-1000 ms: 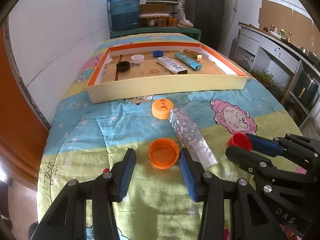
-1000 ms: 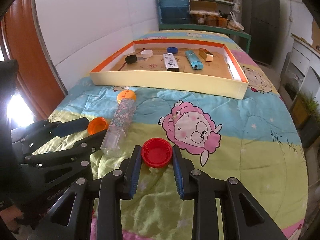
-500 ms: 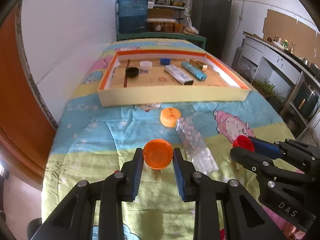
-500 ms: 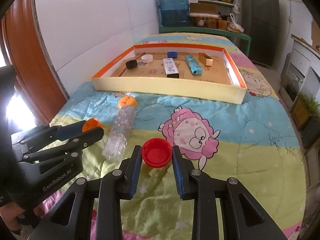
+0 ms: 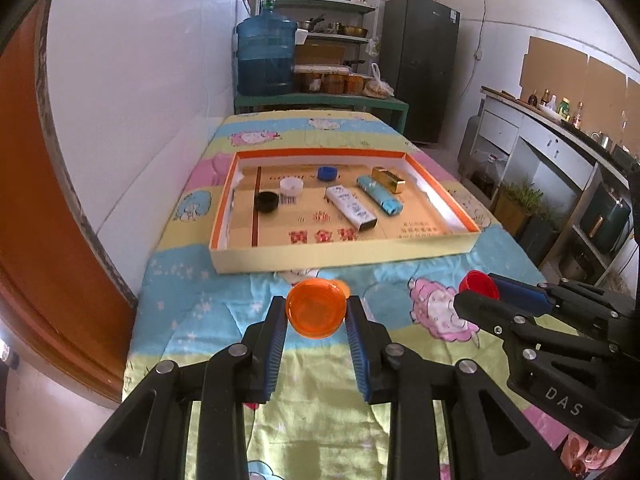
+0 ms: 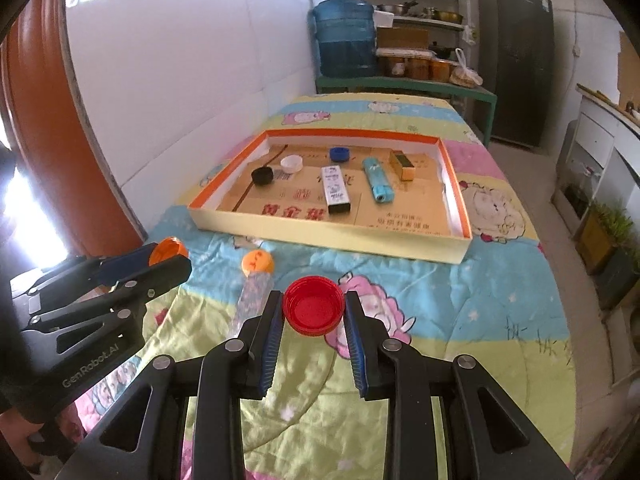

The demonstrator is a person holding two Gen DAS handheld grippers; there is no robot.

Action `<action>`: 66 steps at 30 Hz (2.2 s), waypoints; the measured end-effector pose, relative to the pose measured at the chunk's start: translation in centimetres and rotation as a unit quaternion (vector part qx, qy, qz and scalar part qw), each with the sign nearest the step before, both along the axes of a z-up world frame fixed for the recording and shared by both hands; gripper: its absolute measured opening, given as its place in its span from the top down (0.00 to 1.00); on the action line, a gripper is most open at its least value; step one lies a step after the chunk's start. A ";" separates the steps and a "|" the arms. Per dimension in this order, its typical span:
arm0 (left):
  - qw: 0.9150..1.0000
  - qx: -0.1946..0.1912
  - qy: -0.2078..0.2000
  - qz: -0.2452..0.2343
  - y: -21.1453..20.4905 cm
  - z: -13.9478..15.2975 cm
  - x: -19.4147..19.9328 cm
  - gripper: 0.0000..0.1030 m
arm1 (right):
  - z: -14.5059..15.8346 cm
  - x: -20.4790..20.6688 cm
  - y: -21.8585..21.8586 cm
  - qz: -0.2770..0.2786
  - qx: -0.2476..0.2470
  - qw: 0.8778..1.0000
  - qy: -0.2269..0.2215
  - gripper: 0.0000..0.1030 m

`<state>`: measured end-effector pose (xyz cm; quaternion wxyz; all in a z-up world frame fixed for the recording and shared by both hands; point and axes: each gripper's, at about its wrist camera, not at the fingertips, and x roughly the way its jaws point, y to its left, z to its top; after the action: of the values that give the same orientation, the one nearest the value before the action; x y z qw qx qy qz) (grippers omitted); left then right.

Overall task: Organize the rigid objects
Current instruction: 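Carry the orange cap and red cap with both tools over the box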

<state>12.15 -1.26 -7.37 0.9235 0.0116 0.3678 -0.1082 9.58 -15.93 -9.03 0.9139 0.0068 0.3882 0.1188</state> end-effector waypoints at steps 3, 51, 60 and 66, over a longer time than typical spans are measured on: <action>1.000 -0.003 -0.002 -0.002 -0.1 0.8 0.6 0.71 | 0.6 0.5 -0.2 -0.002 -0.002 1.000 -0.002 0.70; 0.999 -0.009 0.043 -0.011 -2.3 -0.9 14.8 0.71 | -1.2 13.8 -3.5 -0.043 -0.024 0.998 0.047 0.70; 0.998 -0.006 0.060 -0.010 -2.4 -2.4 16.0 0.71 | -2.4 15.0 -3.6 -0.042 -0.030 0.997 0.061 0.70; 0.998 -0.004 0.068 -0.007 -2.5 -3.3 16.5 0.71 | -3.1 15.5 -3.7 -0.042 -0.030 0.996 0.069 0.70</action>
<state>28.62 -3.73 -10.65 0.8956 0.0027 0.4294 -0.1167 25.08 -19.64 -12.18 0.8890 0.0038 0.4528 0.0679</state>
